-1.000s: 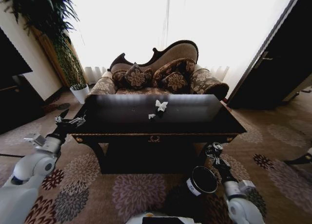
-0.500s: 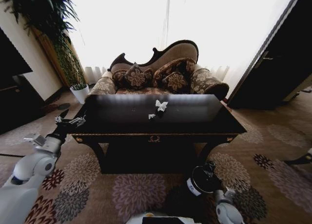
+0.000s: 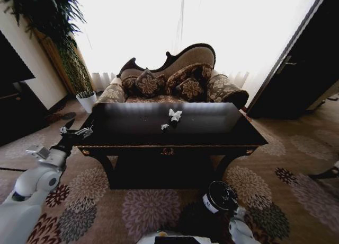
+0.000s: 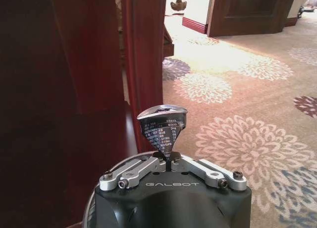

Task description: Move to the front of the table and place the trash on the table into the trash bin.

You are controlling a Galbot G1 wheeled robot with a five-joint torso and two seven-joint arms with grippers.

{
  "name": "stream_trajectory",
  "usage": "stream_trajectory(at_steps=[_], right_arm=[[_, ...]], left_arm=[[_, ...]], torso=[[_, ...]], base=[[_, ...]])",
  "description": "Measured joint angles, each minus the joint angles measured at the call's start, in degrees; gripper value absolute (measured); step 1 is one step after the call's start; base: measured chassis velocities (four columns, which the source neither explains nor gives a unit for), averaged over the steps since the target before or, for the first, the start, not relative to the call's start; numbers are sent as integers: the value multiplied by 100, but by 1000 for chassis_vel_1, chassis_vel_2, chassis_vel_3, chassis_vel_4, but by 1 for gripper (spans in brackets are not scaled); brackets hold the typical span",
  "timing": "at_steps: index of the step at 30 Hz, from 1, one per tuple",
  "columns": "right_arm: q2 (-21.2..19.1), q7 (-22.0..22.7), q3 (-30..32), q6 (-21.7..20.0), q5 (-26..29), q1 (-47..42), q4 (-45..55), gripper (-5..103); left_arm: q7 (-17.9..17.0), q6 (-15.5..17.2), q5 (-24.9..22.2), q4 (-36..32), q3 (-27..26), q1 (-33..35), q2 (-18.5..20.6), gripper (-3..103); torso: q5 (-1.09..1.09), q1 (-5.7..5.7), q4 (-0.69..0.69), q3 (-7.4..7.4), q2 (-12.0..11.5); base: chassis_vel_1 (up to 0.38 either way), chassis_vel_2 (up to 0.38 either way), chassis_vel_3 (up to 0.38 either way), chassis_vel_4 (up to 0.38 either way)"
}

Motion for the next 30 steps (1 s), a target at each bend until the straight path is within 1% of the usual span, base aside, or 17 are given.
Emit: stream_trajectory(at_steps=[2, 3, 4, 6, 7, 8, 9, 12, 13, 16, 18, 19, 22, 24, 28, 29, 30], right_arm=[[-29, 20, -14, -36, 0, 151, -187, 0], [-42, 28, -15, -70, 0, 207, -263, -3], [-42, 28, -15, -70, 0, 207, -263, -3], [-54, 32, -10, -125, 3, 217, -283, 2], [-55, 36, 0, -162, 7, 210, -284, 2], [-55, 39, 11, -180, 11, 198, -282, 7], [-55, 39, 11, -180, 11, 198, -282, 7], [-41, 49, 37, -220, 39, 132, -208, 22], [-41, 49, 37, -220, 39, 132, -208, 22], [-5, 62, 58, -250, 48, 76, -85, 38], [6, 72, 67, -264, 51, 59, -39, 38], [13, 79, 72, -275, 54, 41, 0, 44], [27, 115, 107, -336, 104, -195, 439, 61], [32, 121, 124, -337, 121, -300, 610, 61], [92, 134, 235, -306, 139, -960, 1413, 82], [92, 134, 235, -306, 139, -960, 1413, 82], [120, 135, 284, -294, 139, -1106, 1568, 88]], left_arm=[[0, 0, 0, 0, 0, 0, 0, 100], [0, 0, 0, 0, 0, 0, 0, 100], [0, 0, 0, 0, 0, 0, 0, 100], [0, 0, 0, 0, 0, 0, 0, 100], [0, 0, 0, 0, 0, 0, 0, 100], [0, 0, 0, 0, 0, 0, 0, 100], [0, 0, 0, 0, 0, 0, 0, 100], [0, 0, 0, 0, 0, 0, 0, 100], [0, 0, 0, 0, 0, 0, 0, 100], [0, 0, 0, 0, 0, 0, 0, 100], [0, 0, 0, 0, 0, 0, 0, 100], [0, 0, 0, 0, 0, 0, 0, 100], [0, 0, 0, 0, 0, 0, 0, 100], [0, 0, 0, 0, 0, 0, 0, 100], [0, 0, 0, 0, 0, 0, 0, 100], [0, 0, 0, 0, 0, 0, 0, 100], [0, 0, 0, 0, 0, 0, 0, 100]], torso=[[0, 0, -1, 0, -1], [1, 0, -1, 0, 0], [1, 0, -1, 0, 0], [0, 0, -1, 0, 0], [1, 0, -1, 0, 0], [0, 0, -1, 0, 0], [0, 0, -1, 0, 0], [1, -1, -2, 0, 0], [1, -1, -2, 0, 0], [1, 0, -2, 0, 0], [0, 0, -2, 0, 0], [1, 0, -1, 0, 0], [0, 0, -1, -1, 0], [0, 0, -1, -1, 0], [0, -1, -2, -1, 0], [0, -1, -2, -1, 0], [1, -1, -2, -1, 0]], base=[[0, 0, 0, 0], [0, 0, 0, 0], [0, 0, 0, 0], [0, 0, 0, 0], [0, 0, 0, 0], [0, 0, 0, 0], [0, 0, 0, 0], [0, 0, 0, 0], [0, 0, 0, 0], [0, 0, 0, 0], [0, 0, 0, 0], [0, 0, 0, 0], [0, 0, 0, 0], [0, 0, 0, 0], [0, 0, 0, 0], [0, 0, 0, 0], [0, 0, 0, 0]])
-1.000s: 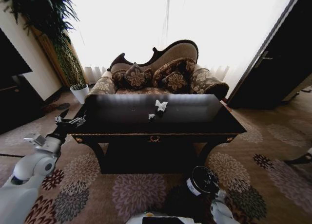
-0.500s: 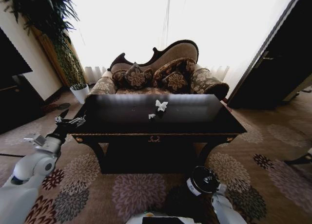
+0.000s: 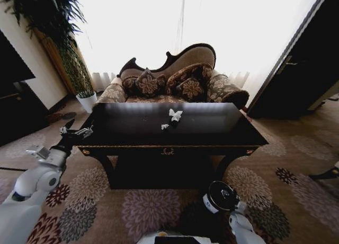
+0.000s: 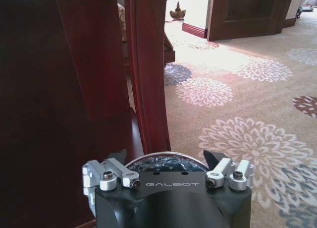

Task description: Move to the front of the table and place the trash on the table into the trash bin.

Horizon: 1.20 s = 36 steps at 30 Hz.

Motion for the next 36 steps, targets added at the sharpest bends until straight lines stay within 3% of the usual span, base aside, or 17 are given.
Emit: stream_trajectory(at_steps=[4, 18, 28, 36], right_arm=[[175, 4, 246, 24, -7, -571, 833, 99], [707, 20, 724, -127, 152, -2606, 4339, 100], [779, 34, 825, -142, 122, -3370, 5962, 100], [628, 94, 794, -425, -2, -3258, 6677, 100]], left_arm=[[0, 0, 0, 0, 0, 0, 0, 100], [0, 0, 0, 0, 0, 0, 0, 100], [0, 0, 0, 0, 0, 0, 0, 100], [0, 0, 0, 0, 0, 0, 0, 100]], torso=[[1, 0, 0, 0, 0], [-1, 0, 1, 0, 1], [-1, 0, 1, 0, 1], [0, 0, 1, 0, 0]], base=[[0, 0, 0, 0], [0, 0, 0, 0], [0, 0, 0, 0], [0, 0, 0, 0]])
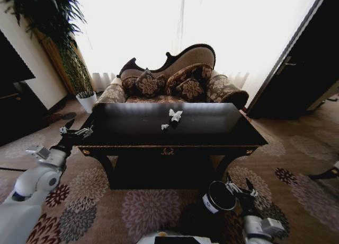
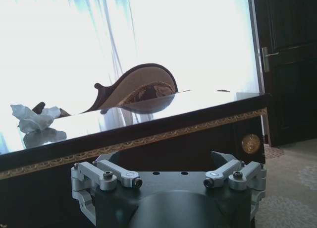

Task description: Move to the front of the table and place the trash on the table into the trash bin.

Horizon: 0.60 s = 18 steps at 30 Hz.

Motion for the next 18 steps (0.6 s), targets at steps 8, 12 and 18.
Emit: stream_trajectory(at_steps=[8, 12, 18], right_arm=[[-1119, 393, -8, -803, 664, 1008, 186, 100], [-2179, 671, -347, -1183, 1174, 1678, 273, 100], [-2821, 830, -970, -1401, 1489, 2424, 58, 100]], left_arm=[[0, 0, 0, 0, -1, 0, 0, 100], [0, 0, 0, 0, 0, 0, 0, 100], [0, 0, 0, 0, 0, 0, 0, 100]], torso=[[2, 1, 0, 1, -1], [2, 1, 3, 1, -1], [1, 0, 0, 1, -1]], base=[[0, 0, 0, 0], [0, 0, 0, 0], [0, 0, 0, 0]])
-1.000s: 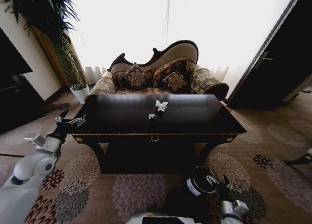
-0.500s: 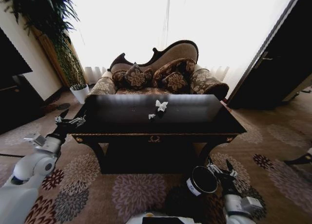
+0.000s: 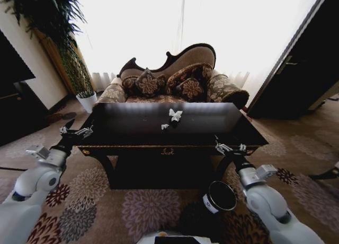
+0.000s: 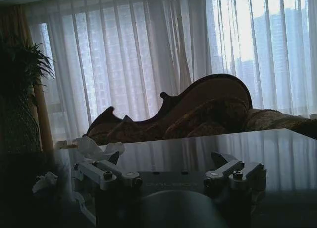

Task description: Move to the front of the table and place the trash on the table into the trash bin.

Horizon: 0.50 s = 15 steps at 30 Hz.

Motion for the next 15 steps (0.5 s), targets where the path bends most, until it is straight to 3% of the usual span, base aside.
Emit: stream_trajectory(at_steps=[7, 9, 11, 12, 15], right_arm=[[-916, 52, -864, -167, 514, 1226, -521, 100], [-1011, 56, -1023, -183, 571, 1456, -610, 100], [-1204, 76, -1491, -215, 726, 2073, -849, 100], [-1334, 105, -2063, -254, 882, 2758, -1136, 100], [-1376, 142, -2753, -303, 1038, 3549, -1415, 100]], left_arm=[[-2, 0, 0, 0, 0, 0, 0, 100], [2, 0, 0, 0, 0, 0, 0, 100], [0, 0, 0, 0, 0, 1, 0, 100], [5, 0, 0, -1, 0, 0, 0, 100], [1, 0, 0, 0, 0, 0, 0, 100]], torso=[[0, 0, -2, 0, 0], [0, 0, -1, 0, 0], [0, 0, 1, 0, 0], [-1, 1, 1, 0, 0], [2, 1, -1, 0, 0]], base=[[0, 0, 0, 0], [0, 0, 0, 0], [0, 0, 0, 0], [0, 0, 0, 0], [0, 0, 0, 0]])
